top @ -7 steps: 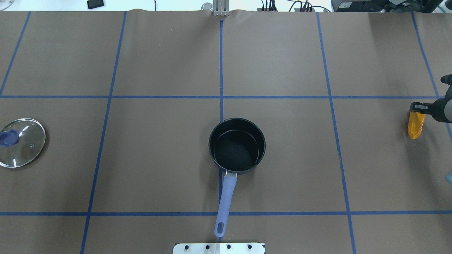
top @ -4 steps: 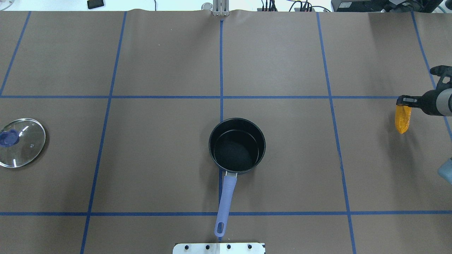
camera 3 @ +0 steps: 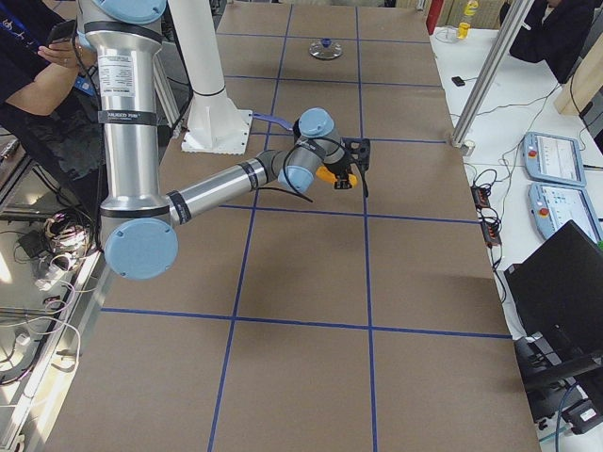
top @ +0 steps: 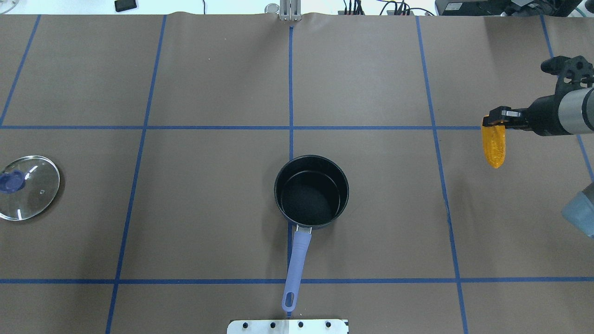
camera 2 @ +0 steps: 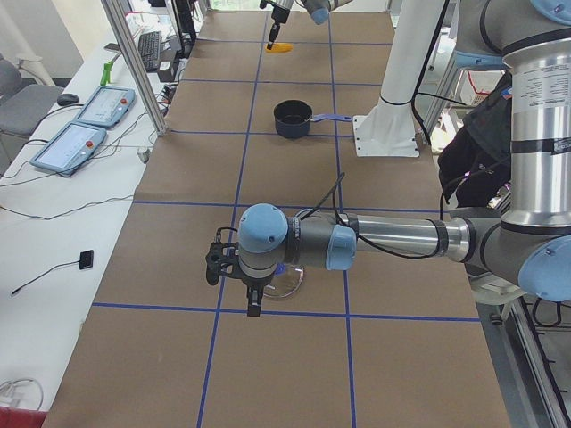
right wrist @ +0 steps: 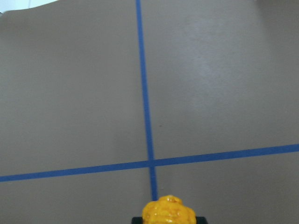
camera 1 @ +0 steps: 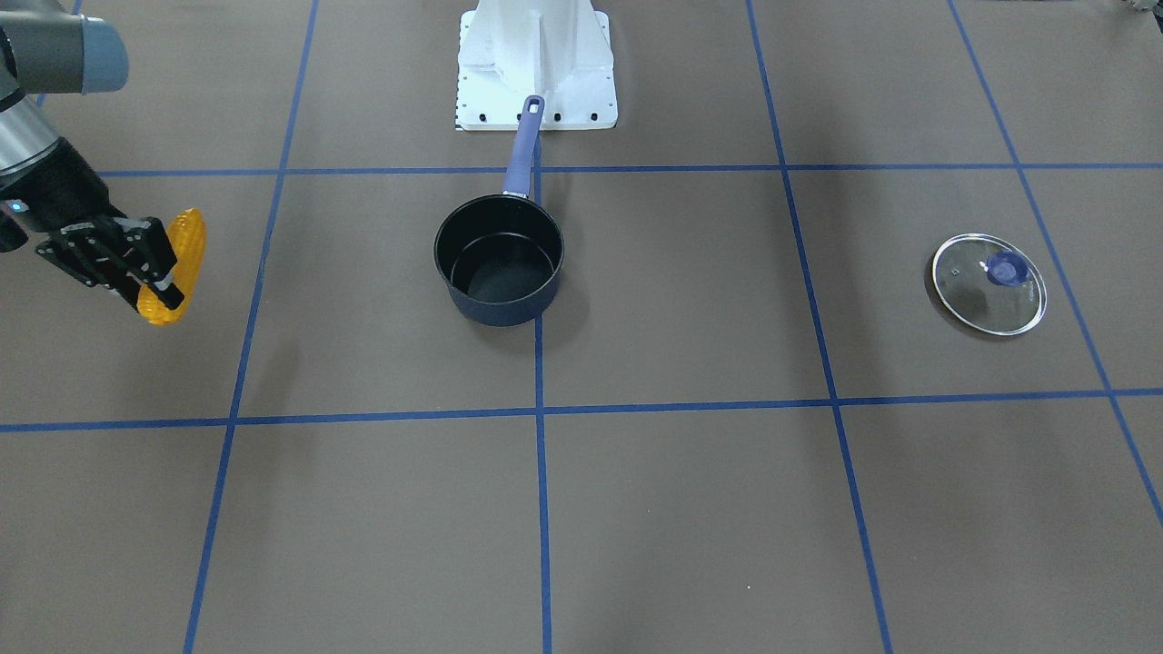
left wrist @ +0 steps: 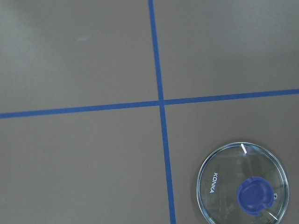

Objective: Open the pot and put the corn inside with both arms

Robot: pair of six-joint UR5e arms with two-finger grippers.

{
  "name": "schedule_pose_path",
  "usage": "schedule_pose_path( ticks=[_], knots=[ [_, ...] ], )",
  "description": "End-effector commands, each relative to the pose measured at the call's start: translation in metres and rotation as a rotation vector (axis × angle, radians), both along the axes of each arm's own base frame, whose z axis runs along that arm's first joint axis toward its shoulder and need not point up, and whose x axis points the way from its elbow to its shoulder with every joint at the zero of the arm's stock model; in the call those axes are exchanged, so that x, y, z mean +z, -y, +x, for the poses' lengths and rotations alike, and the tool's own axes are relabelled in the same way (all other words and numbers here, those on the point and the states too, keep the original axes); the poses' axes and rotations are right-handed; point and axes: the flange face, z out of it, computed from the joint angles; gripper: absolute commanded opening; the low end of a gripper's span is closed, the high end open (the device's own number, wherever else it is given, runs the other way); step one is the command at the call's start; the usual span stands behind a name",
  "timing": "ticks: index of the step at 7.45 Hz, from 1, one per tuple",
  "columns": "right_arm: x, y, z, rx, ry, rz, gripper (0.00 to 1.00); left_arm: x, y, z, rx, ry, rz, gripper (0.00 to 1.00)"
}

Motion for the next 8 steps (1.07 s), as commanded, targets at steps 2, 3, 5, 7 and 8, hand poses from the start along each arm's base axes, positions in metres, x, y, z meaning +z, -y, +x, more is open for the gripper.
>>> schedule_pose_path(
  ticks=[2, 3, 5, 7, 8],
  knots=[
    [-0.126, -0.057, -0.156, 0.026, 0.133, 0.031, 0.0, -0.002, 0.0, 0.0, -0.007, -0.004, -0.003, 0.98],
    [-0.152, -0.082, -0.207, 0.042, 0.11, 0.015, 0.0, -0.002, 0.001, 0.0, -0.007, -0.003, -0.001, 0.98],
    [-0.16, -0.093, -0.267, 0.065, 0.053, 0.018, 0.0, -0.002, 0.001, 0.0, -0.007, -0.004, -0.003, 0.98],
    [-0.149, -0.094, -0.269, 0.06, 0.032, 0.011, 0.29, -0.002, 0.0, 0.0, -0.007, -0.004, -0.003, 0.98],
    [-0.148, -0.094, -0.269, 0.062, 0.031, 0.01, 0.85, -0.001, 0.0, 0.0, -0.007, -0.005, -0.004, 0.98]
  ],
)
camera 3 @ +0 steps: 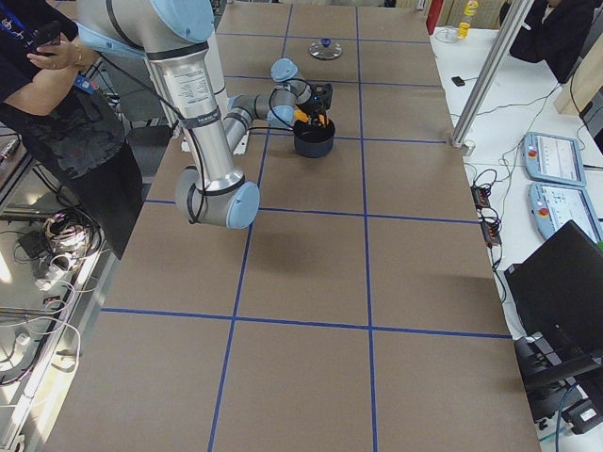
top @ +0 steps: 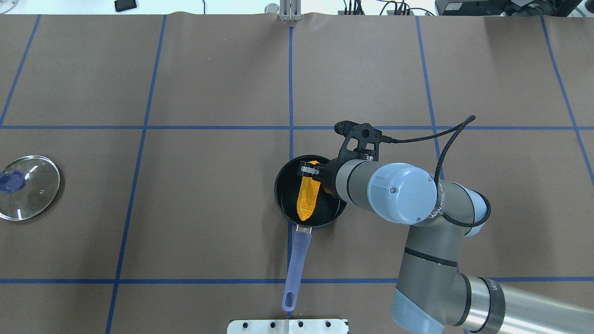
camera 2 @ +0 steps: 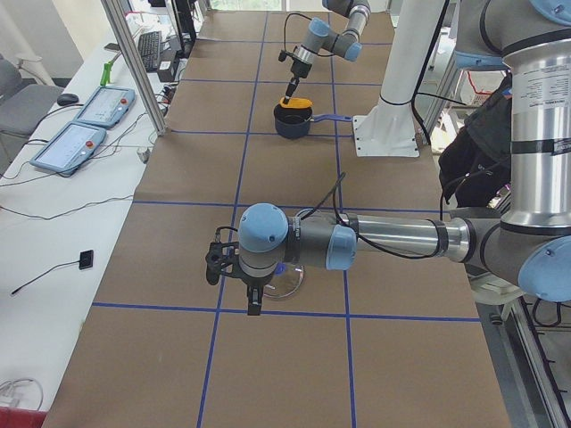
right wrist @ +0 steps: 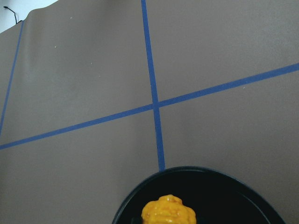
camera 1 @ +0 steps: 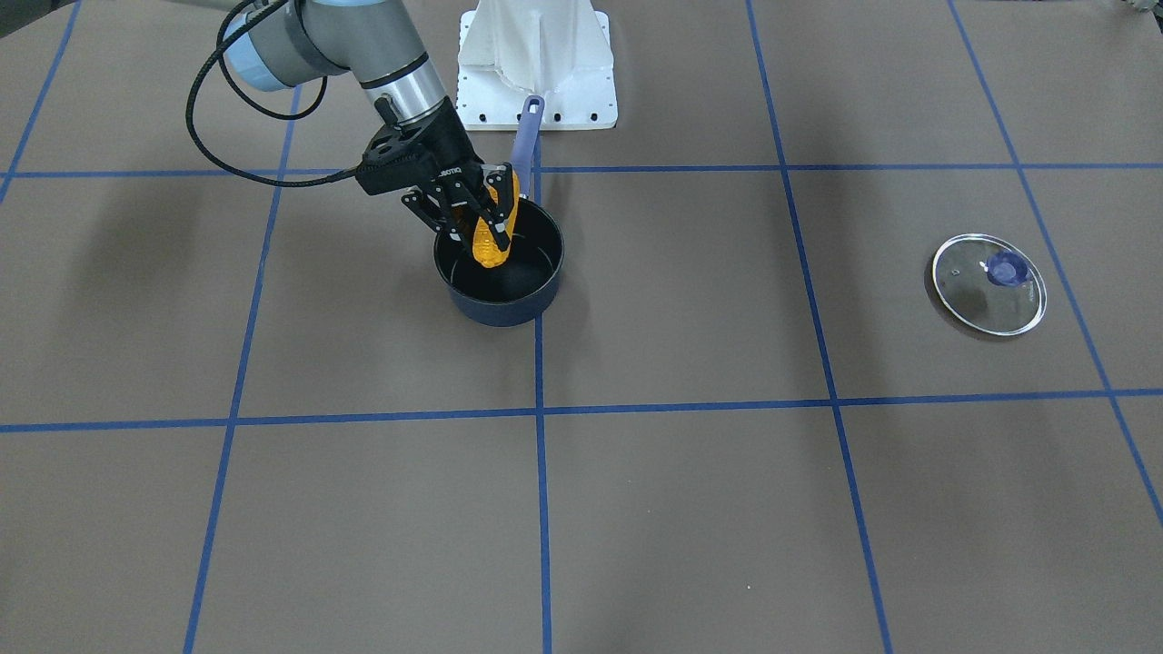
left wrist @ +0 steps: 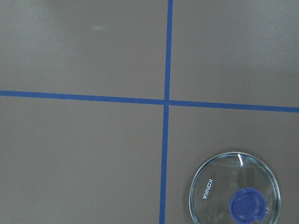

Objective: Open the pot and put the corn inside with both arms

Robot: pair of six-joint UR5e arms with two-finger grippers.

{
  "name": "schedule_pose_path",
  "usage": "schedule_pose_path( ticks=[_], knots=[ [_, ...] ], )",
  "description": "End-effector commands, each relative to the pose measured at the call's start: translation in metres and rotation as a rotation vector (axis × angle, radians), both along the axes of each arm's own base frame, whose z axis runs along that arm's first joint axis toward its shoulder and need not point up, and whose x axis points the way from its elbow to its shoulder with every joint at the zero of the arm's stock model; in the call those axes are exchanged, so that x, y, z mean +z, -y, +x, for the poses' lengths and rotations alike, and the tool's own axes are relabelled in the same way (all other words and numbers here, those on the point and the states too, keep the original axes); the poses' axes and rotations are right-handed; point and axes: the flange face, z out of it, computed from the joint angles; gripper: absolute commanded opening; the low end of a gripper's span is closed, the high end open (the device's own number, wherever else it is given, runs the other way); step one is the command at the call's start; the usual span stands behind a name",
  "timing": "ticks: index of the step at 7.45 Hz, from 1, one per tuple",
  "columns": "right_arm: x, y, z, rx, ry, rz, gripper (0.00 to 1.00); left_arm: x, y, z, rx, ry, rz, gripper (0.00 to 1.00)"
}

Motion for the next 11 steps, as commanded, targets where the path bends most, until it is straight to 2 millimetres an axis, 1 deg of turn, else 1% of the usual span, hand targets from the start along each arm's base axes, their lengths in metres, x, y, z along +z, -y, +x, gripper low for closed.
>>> schedule_pose_path(
  ticks=[1, 2, 3, 4, 5, 6, 7, 8, 9, 10, 11],
  knots=[
    [0.002, 0.001, -0.001, 0.012, -0.008, 0.002, 1.0, 0.0, 0.0, 0.001, 0.003, 0.0, 0.002, 0.98],
    [-0.001, 0.009, 0.004, 0.024, -0.027, -0.005, 1.0, 0.0, 0.0, 0.001, 0.006, 0.001, 0.003, 0.98],
    [-0.002, 0.028, 0.02, 0.032, -0.042, -0.017, 1.0, 0.001, -0.001, 0.001, 0.008, 0.003, 0.005, 0.98],
    [-0.001, 0.06, 0.05, 0.016, -0.036, -0.039, 1.0, 0.002, -0.001, 0.001, 0.009, 0.003, 0.005, 0.98],
    [0.007, 0.103, 0.095, -0.01, -0.086, -0.041, 1.0, 0.006, -0.003, 0.001, 0.009, 0.002, -0.003, 0.99],
    [0.022, 0.149, 0.154, -0.054, -0.162, -0.046, 1.0, 0.01, -0.008, 0.001, 0.009, 0.001, -0.013, 0.98],
    [0.043, 0.188, 0.222, -0.117, -0.231, -0.052, 1.0, 0.014, -0.013, 0.002, 0.009, 0.0, -0.021, 0.98],
    [0.08, 0.209, 0.282, -0.189, -0.319, -0.01, 1.0, 0.013, -0.013, 0.002, 0.011, 0.003, -0.017, 0.98],
    [0.123, 0.218, 0.337, -0.242, -0.388, 0.01, 1.0, 0.01, -0.011, 0.001, 0.013, 0.009, 0.01, 0.98],
    [0.171, 0.218, 0.401, -0.287, -0.407, 0.025, 1.0, 0.009, -0.013, 0.002, 0.047, 0.028, 0.096, 0.98],
    [0.215, 0.205, 0.461, -0.335, -0.37, 0.034, 1.0, 0.013, -0.017, 0.003, 0.088, 0.041, 0.143, 0.98]
  ],
)
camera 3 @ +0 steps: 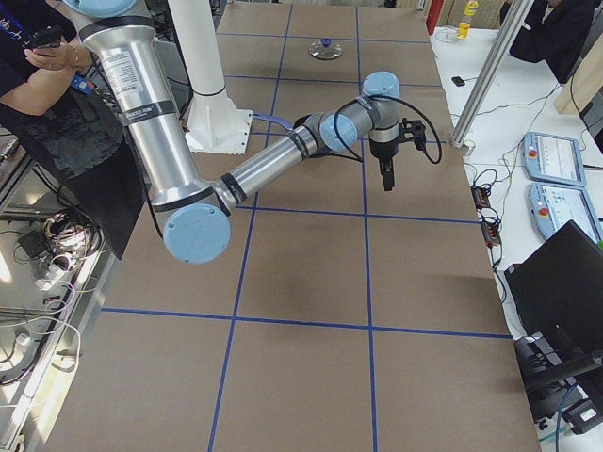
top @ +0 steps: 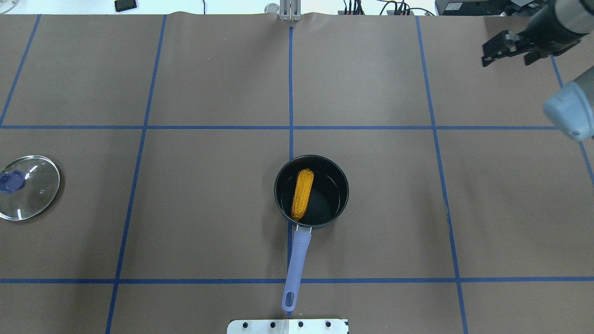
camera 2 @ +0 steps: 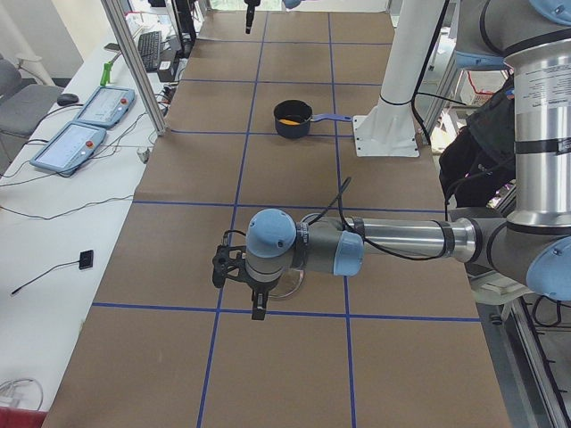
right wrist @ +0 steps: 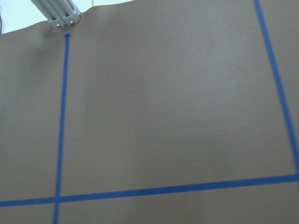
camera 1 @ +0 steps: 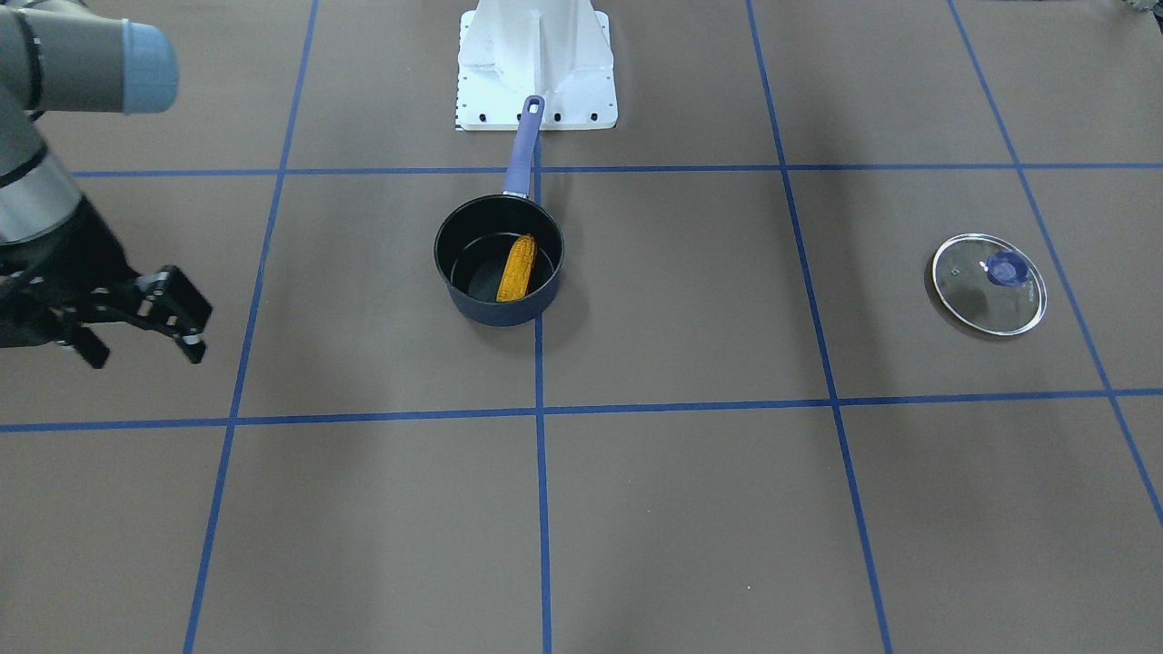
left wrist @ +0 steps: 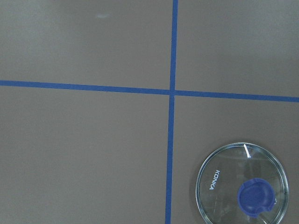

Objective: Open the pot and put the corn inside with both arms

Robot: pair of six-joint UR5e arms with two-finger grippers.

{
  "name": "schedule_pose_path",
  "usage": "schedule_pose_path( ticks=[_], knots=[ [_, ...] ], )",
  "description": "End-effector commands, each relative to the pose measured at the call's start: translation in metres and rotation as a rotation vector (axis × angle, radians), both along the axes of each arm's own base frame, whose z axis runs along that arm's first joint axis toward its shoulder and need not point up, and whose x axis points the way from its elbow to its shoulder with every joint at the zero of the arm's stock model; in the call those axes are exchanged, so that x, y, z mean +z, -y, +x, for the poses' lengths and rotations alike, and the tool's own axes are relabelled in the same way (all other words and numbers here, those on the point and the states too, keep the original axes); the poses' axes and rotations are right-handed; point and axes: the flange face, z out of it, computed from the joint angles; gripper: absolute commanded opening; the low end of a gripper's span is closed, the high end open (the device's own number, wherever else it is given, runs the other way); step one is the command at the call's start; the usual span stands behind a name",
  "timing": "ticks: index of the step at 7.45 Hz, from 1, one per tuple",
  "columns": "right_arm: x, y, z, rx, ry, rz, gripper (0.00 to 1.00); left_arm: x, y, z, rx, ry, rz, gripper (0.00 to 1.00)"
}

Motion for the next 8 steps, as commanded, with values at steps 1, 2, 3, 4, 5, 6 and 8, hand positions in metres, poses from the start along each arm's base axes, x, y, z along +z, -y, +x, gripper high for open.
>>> schedule_pose_path(
  ticks=[1, 2, 3, 4, 5, 6, 8],
  knots=[
    [0.115, -0.042, 0.12, -0.098, 0.001, -0.012, 1.0, 0.004, -0.004, 0.003, 0.052, 0.018, 0.063, 0.98],
    [0.167, -0.074, 0.158, -0.119, -0.028, -0.024, 1.0, 0.004, -0.004, 0.003, 0.052, 0.018, 0.062, 0.98],
    [0.201, -0.104, 0.193, -0.091, -0.031, -0.058, 1.0, 0.005, -0.003, 0.01, 0.063, 0.017, 0.05, 0.98],
    [0.217, -0.127, 0.216, -0.042, -0.018, -0.092, 1.0, 0.01, -0.003, 0.012, 0.063, 0.015, 0.031, 0.98],
    [0.226, -0.136, 0.224, -0.026, -0.028, -0.111, 1.0, 0.01, -0.004, 0.012, 0.064, 0.006, 0.031, 0.98],
    [0.231, -0.136, 0.224, -0.025, -0.031, -0.119, 1.0, 0.014, -0.009, 0.013, 0.064, 0.005, 0.019, 0.98],
    [0.239, -0.142, 0.224, -0.025, -0.03, -0.13, 1.0, 0.027, -0.021, 0.013, 0.071, 0.001, 0.019, 0.98]
  ],
)
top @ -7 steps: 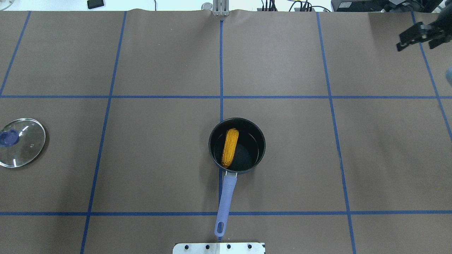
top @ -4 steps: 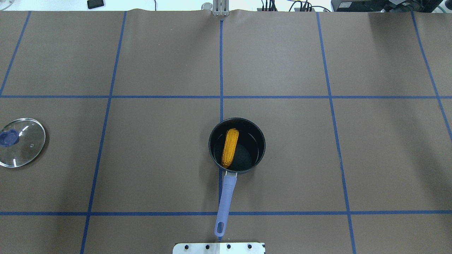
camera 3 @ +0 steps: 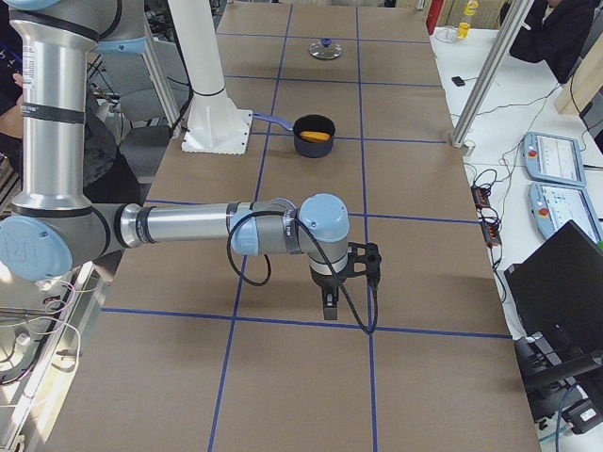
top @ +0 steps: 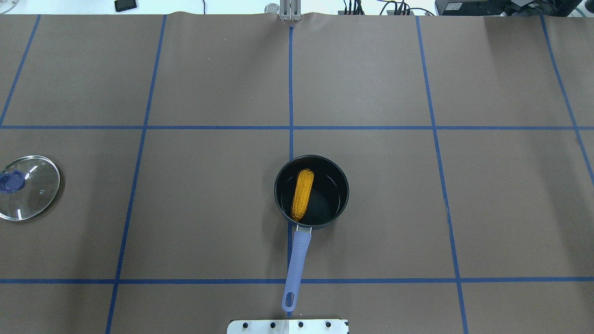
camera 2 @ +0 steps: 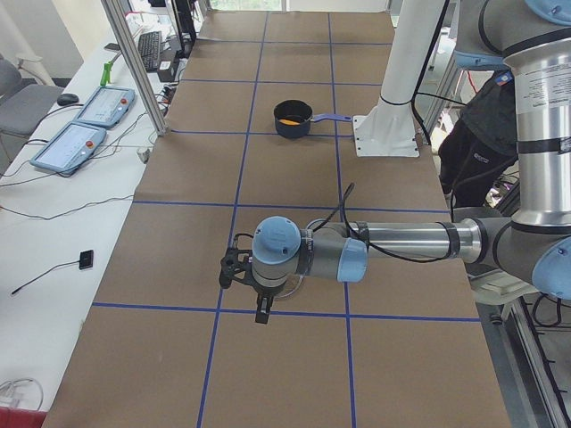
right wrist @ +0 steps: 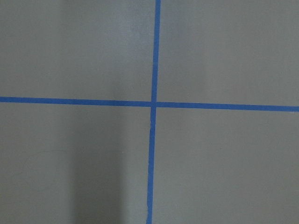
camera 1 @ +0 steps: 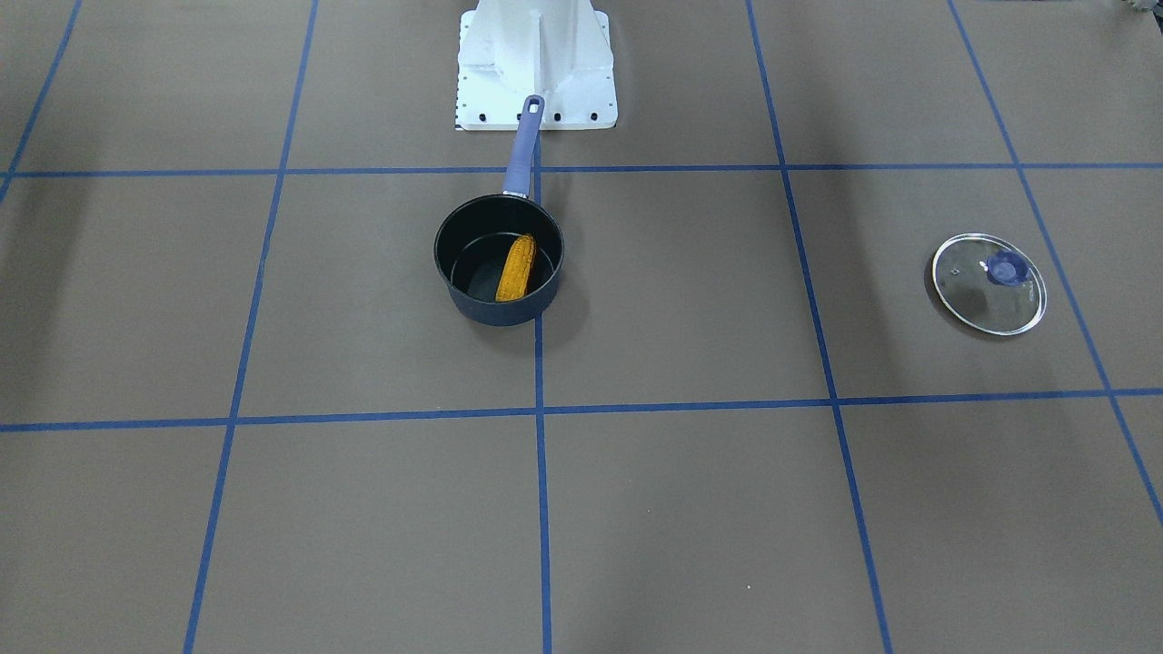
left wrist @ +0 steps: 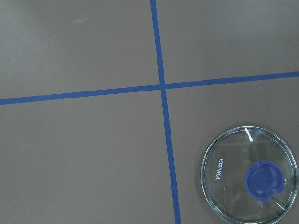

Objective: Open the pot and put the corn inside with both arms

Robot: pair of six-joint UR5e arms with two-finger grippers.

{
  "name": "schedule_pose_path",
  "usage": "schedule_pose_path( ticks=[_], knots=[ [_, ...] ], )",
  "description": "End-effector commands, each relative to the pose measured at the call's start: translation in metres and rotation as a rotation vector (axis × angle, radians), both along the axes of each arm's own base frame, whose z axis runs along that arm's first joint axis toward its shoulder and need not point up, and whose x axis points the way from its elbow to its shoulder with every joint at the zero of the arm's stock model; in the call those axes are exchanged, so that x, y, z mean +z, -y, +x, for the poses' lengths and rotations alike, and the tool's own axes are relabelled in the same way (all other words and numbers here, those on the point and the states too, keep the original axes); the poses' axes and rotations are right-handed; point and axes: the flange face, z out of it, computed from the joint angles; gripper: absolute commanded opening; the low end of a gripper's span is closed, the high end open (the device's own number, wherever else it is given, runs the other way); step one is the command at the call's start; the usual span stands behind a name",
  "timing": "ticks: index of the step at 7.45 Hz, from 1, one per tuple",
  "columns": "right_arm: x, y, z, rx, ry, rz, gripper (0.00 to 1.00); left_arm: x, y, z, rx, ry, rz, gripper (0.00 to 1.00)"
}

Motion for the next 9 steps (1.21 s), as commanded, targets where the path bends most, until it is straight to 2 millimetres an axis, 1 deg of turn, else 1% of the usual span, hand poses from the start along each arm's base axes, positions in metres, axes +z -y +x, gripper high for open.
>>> schedule_pose_path(
  ticks=[1, 3, 5, 6, 9],
  knots=[
    [0.011, -0.007, 0.0, 0.001, 0.003, -0.019, 1.0, 0.014, -0.013, 0.0, 0.003, 0.012, -0.019, 0.98],
    [0.018, -0.013, 0.0, 0.006, 0.005, -0.038, 1.0, 0.008, -0.013, 0.0, 0.005, 0.013, -0.008, 0.98],
    [0.022, -0.014, 0.0, 0.006, 0.006, -0.046, 1.0, 0.009, -0.013, 0.0, 0.002, 0.014, -0.011, 0.98],
    [0.019, -0.011, 0.0, 0.006, 0.002, -0.034, 1.0, 0.006, -0.013, 0.0, 0.002, 0.013, -0.005, 0.98],
    [0.015, -0.009, 0.0, 0.012, 0.002, -0.029, 1.0, 0.005, -0.015, -0.001, 0.0, 0.014, -0.005, 0.98]
  ],
)
